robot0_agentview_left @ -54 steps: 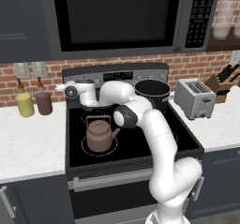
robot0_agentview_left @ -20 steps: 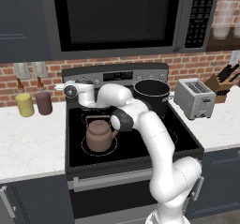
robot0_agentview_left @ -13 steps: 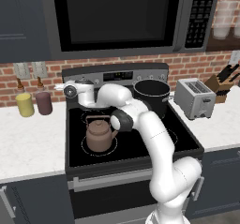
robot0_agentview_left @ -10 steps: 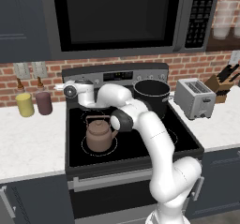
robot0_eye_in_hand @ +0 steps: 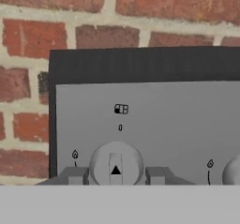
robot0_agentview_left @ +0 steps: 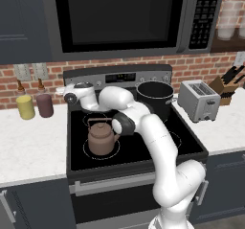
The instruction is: Pick the kettle from the counter and place it on a stove burner. Then turn the burner on.
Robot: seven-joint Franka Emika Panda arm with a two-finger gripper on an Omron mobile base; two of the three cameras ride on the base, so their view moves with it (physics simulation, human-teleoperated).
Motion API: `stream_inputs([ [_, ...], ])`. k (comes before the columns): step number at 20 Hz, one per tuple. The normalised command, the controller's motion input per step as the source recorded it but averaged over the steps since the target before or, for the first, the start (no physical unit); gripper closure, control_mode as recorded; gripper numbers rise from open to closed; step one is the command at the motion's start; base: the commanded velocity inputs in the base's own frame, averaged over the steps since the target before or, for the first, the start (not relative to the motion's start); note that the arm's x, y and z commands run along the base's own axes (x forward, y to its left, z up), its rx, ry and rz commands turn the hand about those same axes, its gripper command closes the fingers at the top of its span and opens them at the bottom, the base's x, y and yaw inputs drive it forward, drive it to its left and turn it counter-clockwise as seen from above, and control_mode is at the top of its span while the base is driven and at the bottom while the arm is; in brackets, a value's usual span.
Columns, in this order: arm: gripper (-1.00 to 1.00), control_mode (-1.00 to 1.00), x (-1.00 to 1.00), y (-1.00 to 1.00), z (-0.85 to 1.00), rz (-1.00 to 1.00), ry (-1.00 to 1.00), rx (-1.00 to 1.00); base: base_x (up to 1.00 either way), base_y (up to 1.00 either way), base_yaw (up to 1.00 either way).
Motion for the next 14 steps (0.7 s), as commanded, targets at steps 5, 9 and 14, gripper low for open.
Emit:
stream_inputs([
  [5,1.00,-1.00,0.00,0.00,-0.01,0.00,-0.04,-0.10,0.00,0.00,0.00],
  [9,1.00,-1.00,0.00,-0.02,-0.03,0.00,0.00,-0.09,0.00,0.00,0.00],
  [14,1.00,-1.00,0.00,-0.01,-0.01,0.00,0.00,-0.12,0.00,0.00,0.00],
])
